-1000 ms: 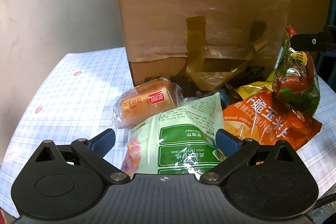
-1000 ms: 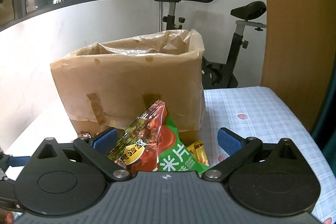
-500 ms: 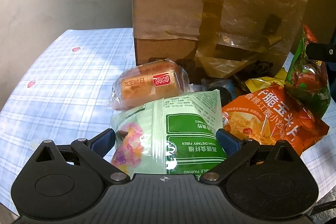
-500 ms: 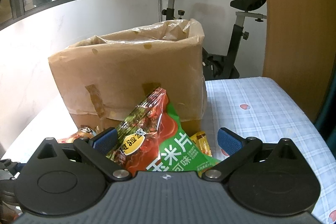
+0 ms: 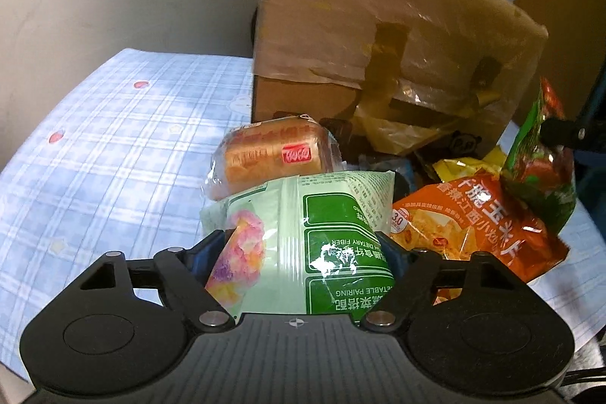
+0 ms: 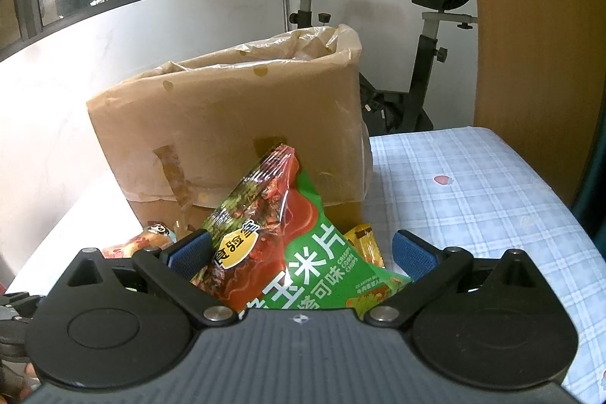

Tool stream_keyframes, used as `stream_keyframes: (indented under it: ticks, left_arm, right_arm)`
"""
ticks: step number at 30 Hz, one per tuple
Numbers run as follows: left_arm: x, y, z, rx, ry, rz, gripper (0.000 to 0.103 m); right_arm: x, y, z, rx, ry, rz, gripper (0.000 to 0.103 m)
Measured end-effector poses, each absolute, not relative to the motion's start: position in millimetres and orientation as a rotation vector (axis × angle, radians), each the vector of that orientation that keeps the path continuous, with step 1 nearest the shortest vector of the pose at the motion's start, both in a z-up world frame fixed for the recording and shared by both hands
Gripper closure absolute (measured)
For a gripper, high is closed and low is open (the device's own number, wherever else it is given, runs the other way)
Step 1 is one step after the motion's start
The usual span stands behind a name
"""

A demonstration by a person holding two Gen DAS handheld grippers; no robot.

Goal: Organize snacks
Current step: 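Close the left gripper on the green snack bag while the right gripper approaches the red-green chip bag, then lift the green snack bag with the left gripper while the right gripper grasps the green corn chip bag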

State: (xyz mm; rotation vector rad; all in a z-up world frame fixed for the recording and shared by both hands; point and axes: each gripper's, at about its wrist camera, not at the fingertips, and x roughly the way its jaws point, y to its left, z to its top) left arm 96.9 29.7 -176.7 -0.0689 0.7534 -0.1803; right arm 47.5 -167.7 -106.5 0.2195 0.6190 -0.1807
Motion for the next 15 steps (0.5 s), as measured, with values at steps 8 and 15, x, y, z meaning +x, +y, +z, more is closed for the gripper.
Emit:
stream_keyframes:
  ticks: [8,15]
  left_arm:
    - [80,39,-164,-0.103,0.699,-0.179,0.020]
    - [71,47,-158,-0.130,0.659,-0.161,0.020]
  right_arm:
    - [40,-160,-107,0.165,0.596,-0.161,0.000]
    - [30,-151,-108,0.116,0.578,-0.102,0.000]
